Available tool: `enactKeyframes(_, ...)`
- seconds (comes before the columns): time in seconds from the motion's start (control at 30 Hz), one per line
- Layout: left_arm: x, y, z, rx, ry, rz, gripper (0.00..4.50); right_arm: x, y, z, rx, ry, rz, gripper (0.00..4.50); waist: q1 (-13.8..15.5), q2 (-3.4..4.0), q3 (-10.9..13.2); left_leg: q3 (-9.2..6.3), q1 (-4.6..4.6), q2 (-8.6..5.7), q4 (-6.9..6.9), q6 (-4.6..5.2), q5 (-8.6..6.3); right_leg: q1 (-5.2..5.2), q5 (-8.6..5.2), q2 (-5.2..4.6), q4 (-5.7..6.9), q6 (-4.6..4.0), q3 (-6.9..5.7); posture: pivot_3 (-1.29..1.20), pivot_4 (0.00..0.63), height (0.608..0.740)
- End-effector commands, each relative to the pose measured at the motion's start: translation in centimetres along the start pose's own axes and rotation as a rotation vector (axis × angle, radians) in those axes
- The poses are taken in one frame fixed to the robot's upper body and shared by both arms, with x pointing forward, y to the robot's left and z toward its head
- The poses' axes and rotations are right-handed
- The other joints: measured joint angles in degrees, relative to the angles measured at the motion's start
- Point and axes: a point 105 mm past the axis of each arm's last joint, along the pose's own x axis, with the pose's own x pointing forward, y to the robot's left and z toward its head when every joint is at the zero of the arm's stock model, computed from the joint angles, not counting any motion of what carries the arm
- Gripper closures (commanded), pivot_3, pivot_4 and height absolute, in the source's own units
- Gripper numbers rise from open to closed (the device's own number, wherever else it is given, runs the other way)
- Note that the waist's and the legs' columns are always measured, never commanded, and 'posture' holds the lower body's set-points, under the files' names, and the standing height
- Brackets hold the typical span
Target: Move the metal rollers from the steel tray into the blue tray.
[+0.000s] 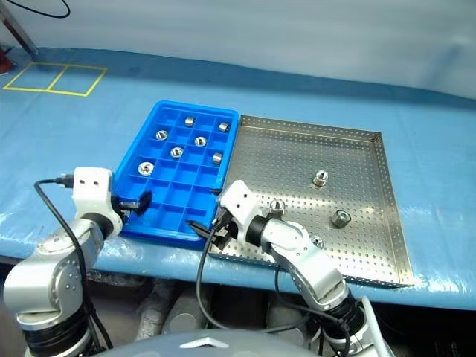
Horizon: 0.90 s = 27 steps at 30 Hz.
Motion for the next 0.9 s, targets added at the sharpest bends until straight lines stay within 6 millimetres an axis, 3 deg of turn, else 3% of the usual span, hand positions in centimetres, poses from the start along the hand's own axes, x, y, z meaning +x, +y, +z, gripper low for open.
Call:
enactKeyframes(0.03, -0.3, -3.3, 4.5, 0.081, -0.281, -0.209, 0.02, -0.5, 0.0, 1.8, -0.036, -0.073, -0.023, 0.0, -0.16, 0.0, 0.0, 0.01, 0.0, 0.0, -0.01, 0.0, 0.0, 0.0, 0.02, -0.01, -0.01, -0.03, 0.0, 0.19, 0.15, 0.74)
enactKeyframes(0.13, -0.2, -6.6, 5.3, 0.134, -0.384, -0.426, 0.02, -1.1, -0.4, 1.9, -0.03, -0.08, -0.062, 0.0, -0.51, 0.02, 0.0, 0.07, 0.0, -0.06, -0.08, 0.0, 0.0, -0.01, 0.03, -0.08, -0.05, -0.2, 0.04, 0.16, 0.15, 0.74)
enactKeyframes(0.27, 1.0, -10.5, 4.4, 0.135, -0.355, -0.688, 0.02, -3.0, -1.6, 1.7, -0.026, -0.07, -0.168, 0.0, -1.39, 0.04, 0.02, 0.07, -0.04, -0.08, -0.07, 0.02, -0.01, -0.02, -0.07, -0.08, -0.09, -0.16, 0.04, 0.09, 0.15, 0.74)
enactKeyframes(0.43, 1.8, -14.0, 3.5, 0.225, -0.3, -0.943, 0.02, -6.4, -2.8, 1.0, -0.028, -0.025, -0.3, 0.0, -3.65, 0.05, 0.02, 0.07, -0.06, -0.08, -0.04, 0.05, -0.02, -0.02, -0.06, -0.05, -0.09, 0.03, 0.05, 0.02, 0.15, 0.74)
enactKeyframes(0.67, 2.8, -17.1, 2.9, 0.331, -0.212, -1.202, 0.02, -10.2, -3.1, -0.3, -0.025, 0.065, -0.422, 0.0, -7.42, 0.08, 0.02, 0.07, -0.04, -0.07, -0.03, 0.09, -0.04, -0.03, -0.07, 0.02, -0.08, 0.17, 0.1, -0.1, 0.15, 0.74)
enactKeyframes(0.9, 4.7, -18.7, 1.4, 0.489, -0.1, -1.297, 0.02, -11.3, -3.0, -0.8, -0.007, 0.085, -0.499, 0.0, -9.77, 0.09, 0.02, 0.08, -0.01, -0.06, 0.04, 0.11, -0.04, -0.01, -0.07, 0.07, -0.02, 0.23, 0.16, -0.16, 0.15, 0.74)
